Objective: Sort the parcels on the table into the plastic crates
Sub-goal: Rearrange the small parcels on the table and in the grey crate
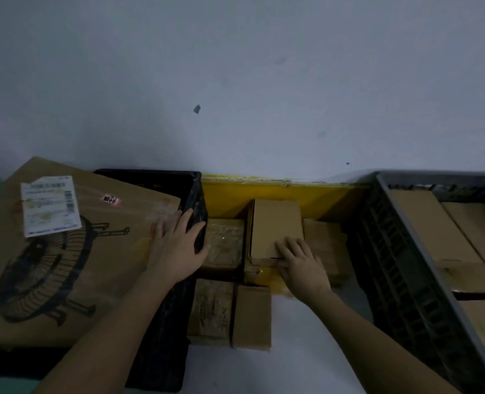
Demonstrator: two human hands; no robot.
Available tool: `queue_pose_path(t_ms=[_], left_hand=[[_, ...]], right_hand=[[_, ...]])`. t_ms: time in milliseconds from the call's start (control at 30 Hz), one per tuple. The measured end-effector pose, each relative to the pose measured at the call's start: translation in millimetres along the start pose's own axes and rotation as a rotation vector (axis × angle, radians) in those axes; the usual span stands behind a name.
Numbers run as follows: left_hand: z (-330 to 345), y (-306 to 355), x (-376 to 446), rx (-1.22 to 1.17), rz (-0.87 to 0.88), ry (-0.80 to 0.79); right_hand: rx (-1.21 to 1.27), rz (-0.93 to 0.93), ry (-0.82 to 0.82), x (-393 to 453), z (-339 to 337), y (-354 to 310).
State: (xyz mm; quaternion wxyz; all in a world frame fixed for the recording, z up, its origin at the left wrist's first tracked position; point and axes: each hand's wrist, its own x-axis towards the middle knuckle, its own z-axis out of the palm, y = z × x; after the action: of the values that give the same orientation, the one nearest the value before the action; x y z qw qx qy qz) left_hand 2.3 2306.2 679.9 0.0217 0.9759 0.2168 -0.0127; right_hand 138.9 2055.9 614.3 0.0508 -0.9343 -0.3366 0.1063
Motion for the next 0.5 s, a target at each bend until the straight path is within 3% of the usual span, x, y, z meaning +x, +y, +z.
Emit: queue_pose_path(t_ms=[133, 500], left_hand=[[-8, 25, 5, 0.103, -0.074, -0.129], [-73, 264, 18, -0.163, 0.098, 0.073]], right_hand=[[0.164, -0.029, 0.006, -2, -28, 15], [0.424, -0.106, 0.261, -54, -156, 159]])
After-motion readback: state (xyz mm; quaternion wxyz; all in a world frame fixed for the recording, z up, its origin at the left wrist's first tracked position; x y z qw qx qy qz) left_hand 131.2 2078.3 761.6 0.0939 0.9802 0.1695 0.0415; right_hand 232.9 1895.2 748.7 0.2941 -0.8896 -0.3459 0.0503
